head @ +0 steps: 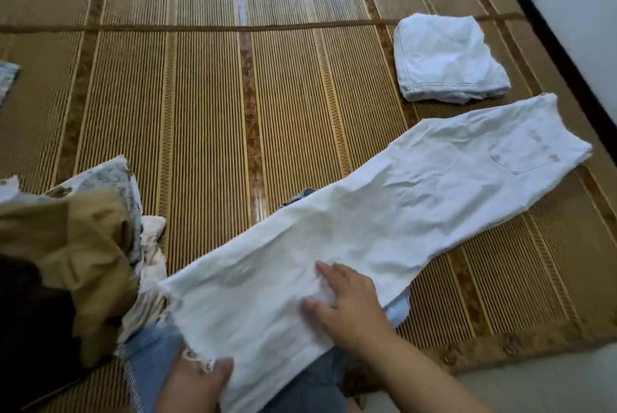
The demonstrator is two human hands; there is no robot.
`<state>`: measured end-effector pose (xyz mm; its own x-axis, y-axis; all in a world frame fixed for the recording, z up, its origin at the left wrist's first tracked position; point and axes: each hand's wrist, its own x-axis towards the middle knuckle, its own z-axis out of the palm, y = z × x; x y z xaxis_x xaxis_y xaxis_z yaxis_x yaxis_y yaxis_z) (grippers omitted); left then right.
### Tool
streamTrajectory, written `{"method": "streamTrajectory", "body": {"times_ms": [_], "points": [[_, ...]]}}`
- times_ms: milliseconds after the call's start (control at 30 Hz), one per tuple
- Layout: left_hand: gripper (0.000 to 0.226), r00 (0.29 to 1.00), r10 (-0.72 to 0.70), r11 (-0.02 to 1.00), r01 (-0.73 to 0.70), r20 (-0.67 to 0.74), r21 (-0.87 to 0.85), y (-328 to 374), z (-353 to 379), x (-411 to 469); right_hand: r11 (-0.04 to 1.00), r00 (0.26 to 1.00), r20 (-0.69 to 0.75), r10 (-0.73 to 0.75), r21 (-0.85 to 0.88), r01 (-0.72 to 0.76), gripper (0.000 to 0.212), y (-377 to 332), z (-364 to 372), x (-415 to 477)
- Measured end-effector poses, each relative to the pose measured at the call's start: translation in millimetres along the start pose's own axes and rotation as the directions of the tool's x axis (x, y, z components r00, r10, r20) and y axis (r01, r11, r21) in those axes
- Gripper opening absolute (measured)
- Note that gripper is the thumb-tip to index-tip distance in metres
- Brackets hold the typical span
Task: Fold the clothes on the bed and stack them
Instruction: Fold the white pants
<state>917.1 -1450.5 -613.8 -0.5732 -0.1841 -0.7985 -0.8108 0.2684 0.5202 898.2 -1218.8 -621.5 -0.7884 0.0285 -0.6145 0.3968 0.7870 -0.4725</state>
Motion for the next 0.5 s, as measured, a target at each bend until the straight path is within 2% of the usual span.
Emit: {"method": "streamTrajectory", "body": {"times_ms": [67, 133, 200, 267, 300, 333, 367, 400, 433, 500], "points": [[0.064, 0.994, -0.111, 0.976, 0.107, -0.006, -0.191, -11.7, -6.6, 20.9, 0.967, 0.966, 0.255, 0.036, -0.254, 0.031, 0.076, 7.1, 25.5, 11.2], [0.06, 0.988, -0.154, 0.889, 0.144, 0.013, -0.435, -6.6, -6.5, 37.8, 0.934, 0.95, 0.307, 0.055, -0.353, 0.06, 0.077, 9.6, 35.3, 22.0], [0.045, 0.982, -0.173, 0.806, 0.185, 0.075, -0.562, 7.5, -7.3, 50.4, 0.941, 0.98, 0.196, 0.017, -0.334, 0.05, 0.075, 9.6, 34.2, 34.5], [0.04, 0.951, -0.255, 0.763, 0.31, 0.177, -0.567, 18.1, -10.8, 60.3, 0.951, 0.994, -0.002, -0.107, -0.291, 0.102, 0.073, 5.1, 27.8, 46.5], [0.037, 0.935, -0.286, 0.757, 0.356, 0.211, -0.548, 24.0, -10.8, 61.9, 0.953, 0.976, -0.13, -0.177, -0.27, 0.137, 0.073, 4.0, 23.2, 51.7], [0.033, 0.936, -0.299, 0.769, 0.353, 0.188, -0.533, 25.6, -9.7, 65.7, 0.952, 0.94, -0.258, -0.223, -0.267, 0.152, 0.073, 4.3, 21.7, 58.0], [0.035, 0.955, -0.275, 0.813, 0.294, 0.113, -0.503, 25.5, -8.5, 70.1, 0.952, 0.907, -0.354, -0.225, -0.28, 0.127, 0.074, 5.7, 21.2, 65.6], [0.047, 0.977, -0.212, 0.883, 0.195, 0.008, -0.427, 23.5, -7.2, 74.8, 0.954, 0.911, -0.371, -0.179, -0.29, 0.07, 0.075, 7.7, 22.4, 73.5], [0.068, 0.99, -0.12, 0.942, 0.09, -0.072, -0.324, 22.5, -7.5, 78.4, 0.95, 0.948, -0.301, -0.103, -0.313, 0.004, 0.076, 9.6, 25.1, 81.5], [0.088, 0.987, 0.106, 0.982, -0.124, -0.124, -0.143, 23.6, -10.0, 80.7, 0.902, 0.998, 0.004, 0.058, -0.429, -0.051, 0.079, 13.5, 33.0, 97.5]]}}
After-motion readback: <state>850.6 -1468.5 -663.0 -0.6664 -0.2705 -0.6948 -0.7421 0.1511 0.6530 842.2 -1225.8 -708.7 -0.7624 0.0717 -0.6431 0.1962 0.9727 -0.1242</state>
